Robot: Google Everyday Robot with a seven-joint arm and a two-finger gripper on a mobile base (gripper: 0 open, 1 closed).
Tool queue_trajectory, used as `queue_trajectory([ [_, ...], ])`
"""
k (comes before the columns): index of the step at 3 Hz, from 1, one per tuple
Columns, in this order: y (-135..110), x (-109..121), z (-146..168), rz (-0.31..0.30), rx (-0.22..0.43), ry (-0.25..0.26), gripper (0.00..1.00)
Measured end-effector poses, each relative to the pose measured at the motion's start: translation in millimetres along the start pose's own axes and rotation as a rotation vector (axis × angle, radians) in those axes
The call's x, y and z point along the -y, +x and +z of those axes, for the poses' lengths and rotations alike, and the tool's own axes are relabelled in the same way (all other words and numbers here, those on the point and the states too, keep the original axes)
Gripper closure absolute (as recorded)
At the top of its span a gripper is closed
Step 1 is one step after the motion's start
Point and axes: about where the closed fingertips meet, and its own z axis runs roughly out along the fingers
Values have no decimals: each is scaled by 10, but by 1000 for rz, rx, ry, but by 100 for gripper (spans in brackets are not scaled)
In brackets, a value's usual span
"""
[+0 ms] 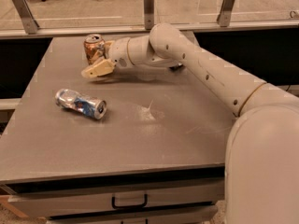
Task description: Knock orange can over
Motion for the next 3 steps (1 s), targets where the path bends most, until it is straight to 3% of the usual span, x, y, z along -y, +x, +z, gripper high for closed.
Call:
queue_trajectory([
  [1,-5,3,38,-2,-2,-32,46],
  [2,-166,50,-271,-35,1,-7,70],
  [3,-590,38,-697,-147,-102,0,94],
])
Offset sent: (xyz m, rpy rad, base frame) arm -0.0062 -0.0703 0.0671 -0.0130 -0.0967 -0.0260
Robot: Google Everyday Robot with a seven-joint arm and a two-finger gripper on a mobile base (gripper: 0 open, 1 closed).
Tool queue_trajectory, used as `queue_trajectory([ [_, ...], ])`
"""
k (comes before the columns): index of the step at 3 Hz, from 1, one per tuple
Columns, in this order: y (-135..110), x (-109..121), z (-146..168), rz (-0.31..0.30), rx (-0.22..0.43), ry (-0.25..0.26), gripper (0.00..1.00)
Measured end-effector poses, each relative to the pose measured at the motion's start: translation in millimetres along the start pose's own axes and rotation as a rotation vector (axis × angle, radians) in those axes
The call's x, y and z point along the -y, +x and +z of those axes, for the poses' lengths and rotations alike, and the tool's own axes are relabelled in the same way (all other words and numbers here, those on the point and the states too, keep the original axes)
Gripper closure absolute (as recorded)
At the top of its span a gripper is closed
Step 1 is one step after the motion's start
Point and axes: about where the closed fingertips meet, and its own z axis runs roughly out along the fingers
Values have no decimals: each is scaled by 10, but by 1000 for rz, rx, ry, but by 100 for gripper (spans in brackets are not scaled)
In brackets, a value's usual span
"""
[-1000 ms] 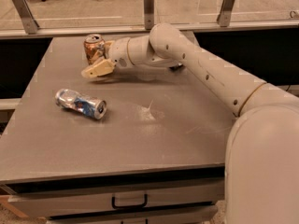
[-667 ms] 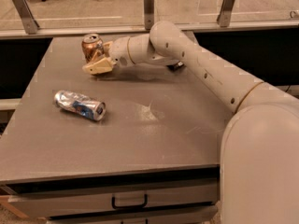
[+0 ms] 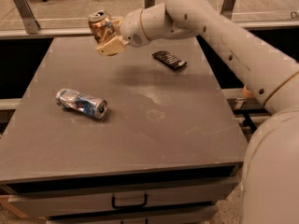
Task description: Knock orange can over
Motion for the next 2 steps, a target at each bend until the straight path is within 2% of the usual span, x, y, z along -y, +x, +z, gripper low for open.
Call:
queue_trajectory([
  [1,-118,8,-212,-96,-221,-39,100],
  [2,193,-114,-306,-146,-486,-127,100],
])
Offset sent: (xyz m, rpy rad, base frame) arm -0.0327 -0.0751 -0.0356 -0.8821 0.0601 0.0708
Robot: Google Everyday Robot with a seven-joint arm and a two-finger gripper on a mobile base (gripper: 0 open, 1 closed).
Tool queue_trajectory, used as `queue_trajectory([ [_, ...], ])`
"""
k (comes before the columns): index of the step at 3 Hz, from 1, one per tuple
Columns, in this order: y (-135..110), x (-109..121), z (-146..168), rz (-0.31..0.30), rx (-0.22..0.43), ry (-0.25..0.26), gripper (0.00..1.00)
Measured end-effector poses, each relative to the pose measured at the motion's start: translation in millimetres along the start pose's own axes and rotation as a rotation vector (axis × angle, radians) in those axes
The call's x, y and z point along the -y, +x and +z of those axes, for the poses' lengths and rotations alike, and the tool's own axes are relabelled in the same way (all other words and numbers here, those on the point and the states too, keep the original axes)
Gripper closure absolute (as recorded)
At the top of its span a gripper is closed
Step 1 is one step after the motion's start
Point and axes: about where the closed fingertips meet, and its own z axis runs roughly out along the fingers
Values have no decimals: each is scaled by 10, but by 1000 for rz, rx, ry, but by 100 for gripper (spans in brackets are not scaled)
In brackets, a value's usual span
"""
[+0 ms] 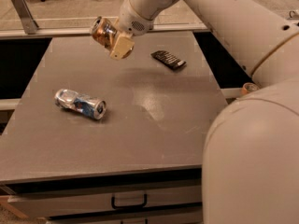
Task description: Knock orange can over
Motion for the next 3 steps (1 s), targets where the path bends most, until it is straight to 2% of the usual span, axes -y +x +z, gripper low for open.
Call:
queue_trajectory([
  [1,321,-187,71,-9,-171,-81,100],
  [2,498,-294,80,-23,-296,-118,82],
  [3,567,-326,73,-23,-381,-136,59],
])
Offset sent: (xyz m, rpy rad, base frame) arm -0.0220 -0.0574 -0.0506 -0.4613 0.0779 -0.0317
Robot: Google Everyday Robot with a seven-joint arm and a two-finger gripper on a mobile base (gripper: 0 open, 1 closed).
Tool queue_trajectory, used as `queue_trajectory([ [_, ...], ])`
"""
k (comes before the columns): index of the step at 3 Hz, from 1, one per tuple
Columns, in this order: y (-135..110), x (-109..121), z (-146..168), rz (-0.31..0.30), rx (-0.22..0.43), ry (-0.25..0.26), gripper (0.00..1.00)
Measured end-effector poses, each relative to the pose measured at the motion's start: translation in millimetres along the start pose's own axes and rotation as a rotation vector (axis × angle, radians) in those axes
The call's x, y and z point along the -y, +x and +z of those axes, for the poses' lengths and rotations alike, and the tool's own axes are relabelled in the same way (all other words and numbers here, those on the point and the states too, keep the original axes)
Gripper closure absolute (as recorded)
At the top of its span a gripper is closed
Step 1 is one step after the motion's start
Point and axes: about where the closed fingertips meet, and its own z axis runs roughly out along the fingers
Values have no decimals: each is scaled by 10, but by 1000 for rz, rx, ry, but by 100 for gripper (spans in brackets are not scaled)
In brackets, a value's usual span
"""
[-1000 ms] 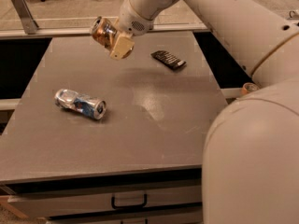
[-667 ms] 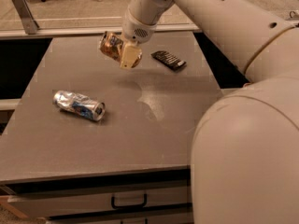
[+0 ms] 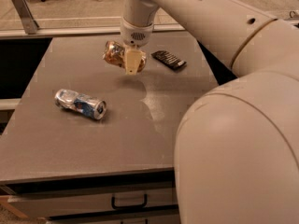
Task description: Knock orange can over
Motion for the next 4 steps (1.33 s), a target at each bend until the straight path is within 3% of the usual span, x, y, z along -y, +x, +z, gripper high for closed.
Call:
queue_trajectory([
  [2,152,-103,187,28,-107,-56,12],
  [3,193,-145,265,49,-116,-77,0],
  [4,175,-139,260,66,-102,-71,0],
])
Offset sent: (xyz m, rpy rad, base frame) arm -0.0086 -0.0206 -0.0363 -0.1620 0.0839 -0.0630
